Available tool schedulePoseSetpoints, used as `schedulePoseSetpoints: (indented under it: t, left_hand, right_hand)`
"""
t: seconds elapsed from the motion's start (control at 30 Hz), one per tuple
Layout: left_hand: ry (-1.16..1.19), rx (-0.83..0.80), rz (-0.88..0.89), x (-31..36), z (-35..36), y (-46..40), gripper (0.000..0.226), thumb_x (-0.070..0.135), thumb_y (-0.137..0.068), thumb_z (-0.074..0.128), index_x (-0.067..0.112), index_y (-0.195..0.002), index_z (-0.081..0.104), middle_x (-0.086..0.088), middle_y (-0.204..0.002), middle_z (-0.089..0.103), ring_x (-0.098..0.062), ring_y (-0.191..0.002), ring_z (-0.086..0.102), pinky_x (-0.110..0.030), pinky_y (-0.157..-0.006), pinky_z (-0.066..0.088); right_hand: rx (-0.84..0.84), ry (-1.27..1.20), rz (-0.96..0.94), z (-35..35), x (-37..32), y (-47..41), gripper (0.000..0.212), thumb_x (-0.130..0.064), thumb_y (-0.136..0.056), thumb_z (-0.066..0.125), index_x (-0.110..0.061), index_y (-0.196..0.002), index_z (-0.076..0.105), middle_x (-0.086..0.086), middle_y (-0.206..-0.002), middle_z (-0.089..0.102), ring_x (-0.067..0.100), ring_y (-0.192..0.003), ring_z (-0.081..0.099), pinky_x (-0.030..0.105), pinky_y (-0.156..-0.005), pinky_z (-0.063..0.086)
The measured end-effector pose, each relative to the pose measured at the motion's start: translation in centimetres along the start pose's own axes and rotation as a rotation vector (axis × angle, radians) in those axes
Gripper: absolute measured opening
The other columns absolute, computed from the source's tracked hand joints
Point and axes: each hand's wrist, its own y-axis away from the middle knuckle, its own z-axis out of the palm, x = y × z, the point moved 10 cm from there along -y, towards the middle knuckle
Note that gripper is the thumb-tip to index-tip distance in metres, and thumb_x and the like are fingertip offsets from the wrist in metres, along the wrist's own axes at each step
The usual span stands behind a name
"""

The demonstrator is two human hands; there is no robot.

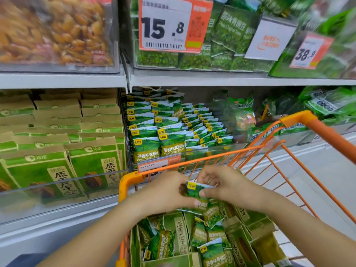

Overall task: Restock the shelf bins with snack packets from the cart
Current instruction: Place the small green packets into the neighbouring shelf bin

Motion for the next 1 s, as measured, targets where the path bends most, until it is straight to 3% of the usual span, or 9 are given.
schedulePoseSetpoints:
  t: [0.07,0.17,0.27,0.37,0.47,0.63,0.73,0.8,1.0]
  left_hand:
    - [0.180,0.213,0.036,1.3,-2.7,0.3,0.024,0.040,-0.078,0.077,0.021,-0.074,0.063,0.012,-0.049,0.046,-0.001,-0.045,0.040,-0.025,-0.050,0.029]
    - [0.335,0.432,0.056,2.6,-5.5,0.8,0.023,0.028,-0.079,0.078,0.029,-0.069,0.058,0.021,-0.044,0.051,0.006,-0.046,0.047,-0.013,-0.050,0.030]
    - [0.130,0.625,0.120,3.4,-7.5,1.4,0.023,0.037,-0.086,0.069,0.026,-0.106,0.064,0.020,-0.095,0.065,0.005,-0.095,0.058,-0.015,-0.083,0.043]
    - [-0.408,0.805,0.190,3.3,-9.2,1.6,0.042,0.037,-0.094,0.052,0.013,-0.128,0.057,-0.002,-0.126,0.060,-0.021,-0.130,0.041,-0.034,-0.112,0.025]
    - [-0.513,0.735,0.052,0.4,-9.4,0.2,0.046,0.033,-0.090,0.051,0.010,-0.130,0.056,-0.010,-0.133,0.056,-0.031,-0.136,0.037,-0.042,-0.115,0.022]
    - [-0.536,0.732,0.056,0.5,-8.7,0.2,0.046,0.029,-0.089,0.051,0.010,-0.131,0.054,-0.008,-0.134,0.055,-0.028,-0.135,0.040,-0.037,-0.113,0.026]
    - [-0.548,0.741,0.055,0.4,-8.6,0.2,0.047,0.030,-0.090,0.047,0.011,-0.133,0.052,-0.005,-0.133,0.055,-0.026,-0.133,0.043,-0.036,-0.111,0.030]
    - [-0.539,0.728,0.043,0.2,-8.5,0.1,0.048,0.031,-0.090,0.043,0.012,-0.134,0.051,-0.004,-0.133,0.055,-0.025,-0.133,0.042,-0.036,-0.110,0.031]
    - [-0.573,0.736,0.031,0.3,-8.6,0.0,0.047,0.030,-0.091,0.046,0.012,-0.133,0.051,-0.004,-0.132,0.056,-0.024,-0.133,0.043,-0.036,-0.110,0.031]
  right_hand:
    - [0.124,-0.168,-0.057,-2.9,-1.7,0.3,0.022,-0.008,-0.078,0.077,-0.022,-0.088,0.063,-0.003,-0.086,0.068,0.006,-0.075,0.063,0.022,-0.068,0.049]
    - [0.115,-0.405,-0.057,-4.7,-2.6,0.0,0.028,-0.016,-0.071,0.076,-0.011,-0.097,0.067,0.002,-0.090,0.073,0.009,-0.078,0.067,0.020,-0.068,0.051]
    - [0.206,-0.433,-0.072,-7.5,-2.8,-1.4,0.020,-0.019,-0.074,0.072,-0.014,-0.093,0.068,-0.002,-0.082,0.073,0.008,-0.075,0.066,0.019,-0.064,0.051]
    - [0.451,-0.397,-0.057,-11.4,-1.6,-4.7,0.012,-0.012,-0.084,0.070,-0.021,-0.088,0.063,-0.010,-0.073,0.070,0.002,-0.068,0.063,0.017,-0.059,0.050]
    - [0.545,-0.388,0.007,-12.8,0.1,-10.0,0.016,-0.008,-0.086,0.069,-0.020,-0.086,0.058,-0.005,-0.074,0.062,0.010,-0.067,0.057,0.021,-0.055,0.047]
    - [0.418,-0.297,0.093,-11.9,1.2,-18.2,0.017,-0.010,-0.086,0.070,-0.008,-0.102,0.064,0.004,-0.082,0.061,0.011,-0.065,0.055,0.018,-0.050,0.043]
    - [0.265,-0.280,0.122,-10.8,1.4,-20.3,0.044,-0.023,-0.083,0.074,-0.011,-0.123,0.061,0.000,-0.111,0.066,0.013,-0.098,0.062,0.020,-0.063,0.047]
    - [0.223,-0.261,0.129,-10.1,1.7,-20.7,0.042,-0.025,-0.081,0.076,-0.014,-0.119,0.063,-0.001,-0.115,0.067,0.013,-0.105,0.061,0.021,-0.065,0.047]
    - [0.433,-0.410,0.134,-10.1,3.1,-20.1,0.048,-0.020,-0.079,0.078,-0.009,-0.122,0.060,0.010,-0.128,0.059,0.018,-0.100,0.059,0.013,-0.047,0.046]
